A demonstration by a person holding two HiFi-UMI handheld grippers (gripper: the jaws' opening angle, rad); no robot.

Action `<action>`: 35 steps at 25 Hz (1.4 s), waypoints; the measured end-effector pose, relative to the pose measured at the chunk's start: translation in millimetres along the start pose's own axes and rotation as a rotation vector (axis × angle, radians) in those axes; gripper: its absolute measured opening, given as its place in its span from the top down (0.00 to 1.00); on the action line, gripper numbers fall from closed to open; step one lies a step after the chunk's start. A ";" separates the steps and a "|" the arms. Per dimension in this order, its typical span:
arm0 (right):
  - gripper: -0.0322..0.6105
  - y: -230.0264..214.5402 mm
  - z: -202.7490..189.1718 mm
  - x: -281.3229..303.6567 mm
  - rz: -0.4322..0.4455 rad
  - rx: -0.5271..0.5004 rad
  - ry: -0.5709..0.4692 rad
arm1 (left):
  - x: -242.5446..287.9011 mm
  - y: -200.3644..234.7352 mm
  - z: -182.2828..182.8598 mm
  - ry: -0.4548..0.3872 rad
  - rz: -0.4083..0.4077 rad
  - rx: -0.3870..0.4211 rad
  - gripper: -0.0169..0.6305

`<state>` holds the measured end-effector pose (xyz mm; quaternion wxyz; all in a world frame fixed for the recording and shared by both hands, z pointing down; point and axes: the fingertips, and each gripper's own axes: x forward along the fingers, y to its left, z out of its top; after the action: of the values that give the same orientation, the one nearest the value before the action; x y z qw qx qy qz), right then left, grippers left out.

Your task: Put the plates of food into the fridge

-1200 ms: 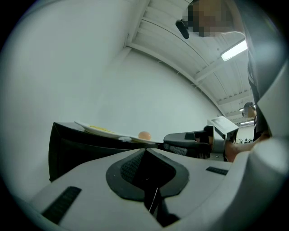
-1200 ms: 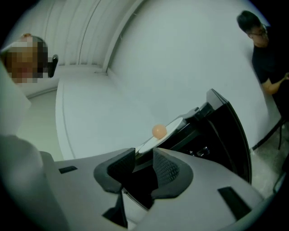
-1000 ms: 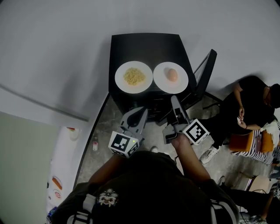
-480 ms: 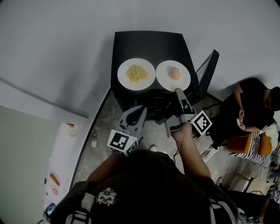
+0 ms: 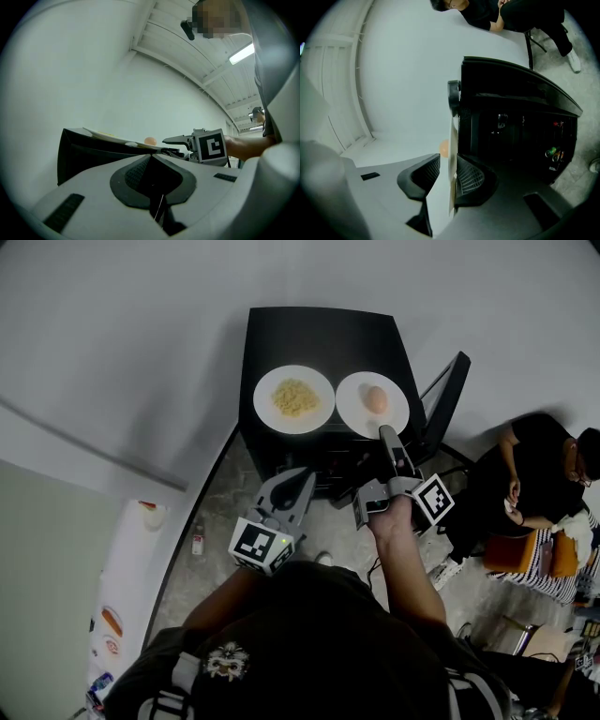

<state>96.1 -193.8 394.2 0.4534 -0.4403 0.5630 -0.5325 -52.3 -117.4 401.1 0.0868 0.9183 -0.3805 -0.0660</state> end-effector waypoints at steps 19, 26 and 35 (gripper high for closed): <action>0.88 -4.8 8.8 -6.5 -0.010 -0.011 -0.041 | -3.2 4.4 -1.7 0.004 0.022 -0.011 0.94; 0.88 -3.8 18.4 -15.7 -0.007 -0.030 -0.039 | 2.6 5.4 -1.5 0.024 0.026 -0.007 0.94; 0.89 4.7 14.1 -36.1 0.037 -0.030 0.001 | 6.0 -2.8 -2.5 0.034 0.018 0.001 0.94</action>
<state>117.2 -161.1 390.7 0.4562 -0.4361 0.5792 -0.5159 -45.7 -119.4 402.6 0.0934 0.9158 -0.3874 -0.0492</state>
